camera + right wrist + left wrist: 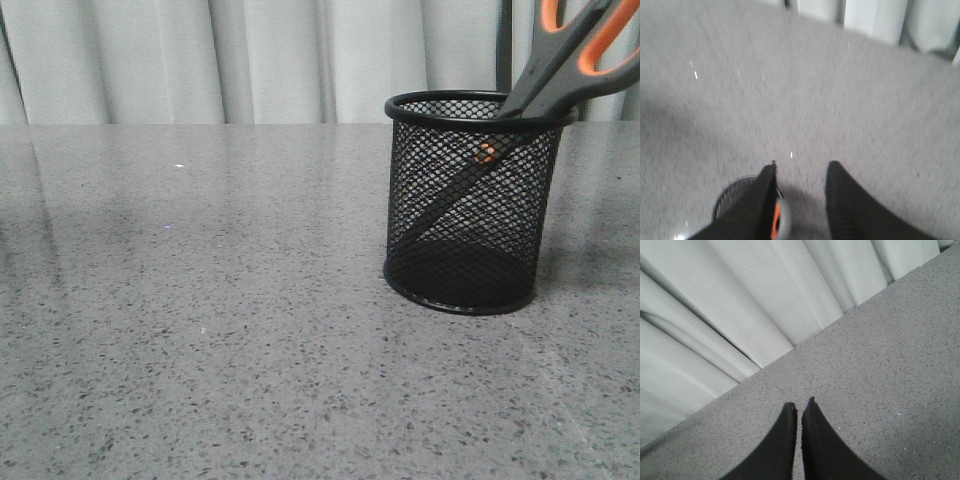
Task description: Put scissors into bucket
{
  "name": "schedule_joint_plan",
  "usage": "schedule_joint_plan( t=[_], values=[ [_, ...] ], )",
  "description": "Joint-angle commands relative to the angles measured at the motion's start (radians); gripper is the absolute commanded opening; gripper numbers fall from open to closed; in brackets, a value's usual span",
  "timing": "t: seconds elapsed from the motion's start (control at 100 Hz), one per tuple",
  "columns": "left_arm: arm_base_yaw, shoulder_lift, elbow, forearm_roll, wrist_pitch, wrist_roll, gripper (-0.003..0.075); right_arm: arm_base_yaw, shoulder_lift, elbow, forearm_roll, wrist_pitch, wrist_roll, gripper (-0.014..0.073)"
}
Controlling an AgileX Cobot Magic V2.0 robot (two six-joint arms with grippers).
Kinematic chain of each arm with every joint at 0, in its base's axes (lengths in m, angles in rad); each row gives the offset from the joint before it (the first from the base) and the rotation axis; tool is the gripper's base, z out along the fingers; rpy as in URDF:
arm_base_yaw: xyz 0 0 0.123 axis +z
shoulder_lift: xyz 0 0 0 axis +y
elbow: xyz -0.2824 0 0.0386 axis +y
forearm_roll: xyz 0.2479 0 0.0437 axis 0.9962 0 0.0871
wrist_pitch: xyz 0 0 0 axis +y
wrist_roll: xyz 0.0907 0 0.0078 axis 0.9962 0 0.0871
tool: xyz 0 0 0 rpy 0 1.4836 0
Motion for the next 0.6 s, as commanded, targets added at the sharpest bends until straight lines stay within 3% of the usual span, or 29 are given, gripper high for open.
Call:
schedule_joint_plan(
  t=[0.0, 0.08, 0.21, 0.34, 0.49, 0.59],
  values=[
    [0.002, -0.031, -0.005, -0.021, -0.084, -0.016, -0.0021, 0.002, -0.061, 0.010, 0.021, -0.152, 0.002, 0.0046],
    [0.002, -0.079, 0.055, -0.039, -0.151, -0.027, -0.0021, 0.002, -0.119, 0.093, 0.039, -0.260, 0.002, -0.0073],
    [0.002, -0.197, 0.218, -0.039, -0.320, -0.054, -0.0021, 0.002, -0.229, 0.276, 0.060, -0.496, 0.002, -0.0064],
    [0.002, -0.361, 0.479, -0.068, -0.544, -0.067, -0.0021, 0.002, -0.363, 0.496, 0.068, -0.709, 0.002, -0.0064],
    [0.002, -0.575, 0.788, -0.133, -0.788, -0.067, -0.0021, 0.002, -0.511, 0.748, 0.068, -0.884, 0.002, -0.0065],
    [0.002, -0.709, 0.982, -0.165, -0.872, -0.067, -0.0021, 0.002, -0.616, 0.893, 0.068, -0.960, 0.002, -0.0064]
  ],
)
